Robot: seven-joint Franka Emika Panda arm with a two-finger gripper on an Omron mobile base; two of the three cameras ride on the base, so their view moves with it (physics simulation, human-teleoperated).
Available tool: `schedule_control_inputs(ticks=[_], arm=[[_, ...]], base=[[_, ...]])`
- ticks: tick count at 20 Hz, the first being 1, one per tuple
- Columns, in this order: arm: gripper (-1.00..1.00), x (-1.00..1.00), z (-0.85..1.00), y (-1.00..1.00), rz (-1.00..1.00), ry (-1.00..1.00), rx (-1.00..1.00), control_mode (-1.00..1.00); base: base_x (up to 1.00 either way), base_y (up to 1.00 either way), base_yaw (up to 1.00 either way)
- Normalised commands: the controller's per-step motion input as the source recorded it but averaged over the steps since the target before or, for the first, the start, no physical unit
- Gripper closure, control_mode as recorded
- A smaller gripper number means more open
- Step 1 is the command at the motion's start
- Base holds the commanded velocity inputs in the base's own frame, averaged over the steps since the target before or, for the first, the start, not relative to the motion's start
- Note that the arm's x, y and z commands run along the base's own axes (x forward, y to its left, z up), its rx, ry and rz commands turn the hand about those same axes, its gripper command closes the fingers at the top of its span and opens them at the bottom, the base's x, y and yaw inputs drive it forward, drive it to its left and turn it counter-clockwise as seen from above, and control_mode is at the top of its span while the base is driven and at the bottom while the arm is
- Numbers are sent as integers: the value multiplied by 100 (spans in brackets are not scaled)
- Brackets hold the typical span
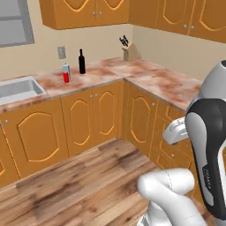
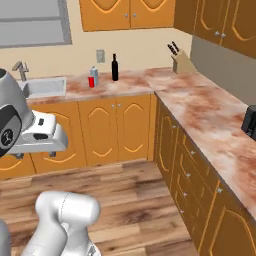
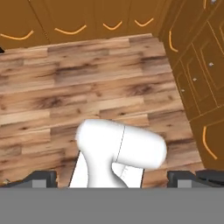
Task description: Move the drinks to the dining counter.
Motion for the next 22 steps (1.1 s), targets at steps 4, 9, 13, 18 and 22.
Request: schedule_control_inputs(ticks=[4,9,13,18,22], arm=[[-100,0,0,0,0,0,0,100],[-100,0,0,0,0,0,0,100],[-100,0,0,0,0,0,0,100],[-100,0,0,0,0,0,0,100],[-100,0,0,0,0,0,0,100]], base=[[100,6,-19],[100,-4,1],[100,-2,4],[100,7,0],[100,0,-1]])
